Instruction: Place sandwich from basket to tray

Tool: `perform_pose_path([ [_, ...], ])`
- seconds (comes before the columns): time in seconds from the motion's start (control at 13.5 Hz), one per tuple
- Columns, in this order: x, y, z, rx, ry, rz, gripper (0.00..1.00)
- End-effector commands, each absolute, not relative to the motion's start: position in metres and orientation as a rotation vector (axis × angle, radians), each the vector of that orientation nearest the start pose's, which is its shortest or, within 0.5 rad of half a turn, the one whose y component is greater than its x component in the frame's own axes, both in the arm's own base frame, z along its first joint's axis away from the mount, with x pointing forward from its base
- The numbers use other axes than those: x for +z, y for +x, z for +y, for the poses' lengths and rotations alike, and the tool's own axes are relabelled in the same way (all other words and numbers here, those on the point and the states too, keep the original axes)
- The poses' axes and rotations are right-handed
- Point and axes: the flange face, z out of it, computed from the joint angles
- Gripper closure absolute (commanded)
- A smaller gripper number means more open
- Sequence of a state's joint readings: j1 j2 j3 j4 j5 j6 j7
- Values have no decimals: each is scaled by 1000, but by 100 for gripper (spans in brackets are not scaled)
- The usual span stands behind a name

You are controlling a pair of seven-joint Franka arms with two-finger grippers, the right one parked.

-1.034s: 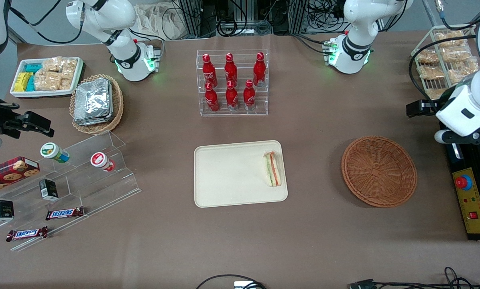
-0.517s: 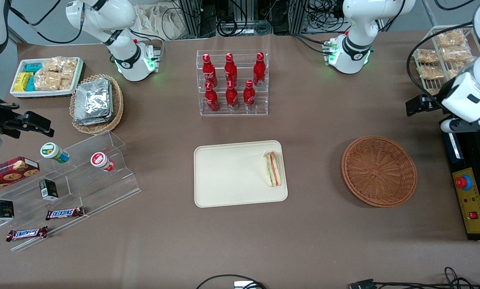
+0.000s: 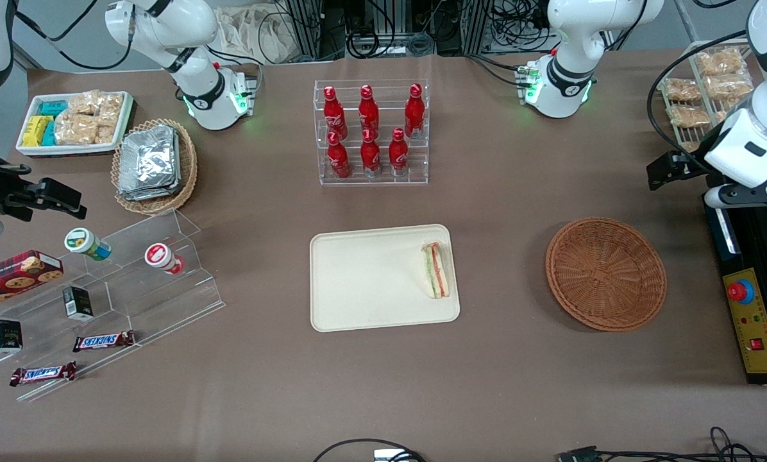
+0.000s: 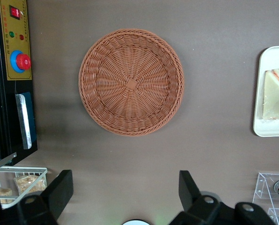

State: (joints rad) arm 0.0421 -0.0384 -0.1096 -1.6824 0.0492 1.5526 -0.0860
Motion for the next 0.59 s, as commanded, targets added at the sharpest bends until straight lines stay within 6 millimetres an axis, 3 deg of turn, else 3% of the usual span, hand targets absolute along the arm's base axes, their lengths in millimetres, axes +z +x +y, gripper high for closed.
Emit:
perform_pose_path([
  [0.0, 593, 538, -31, 127, -3085, -17, 0],
  [0.52, 590, 534, -31, 181, -3079, -40, 0],
])
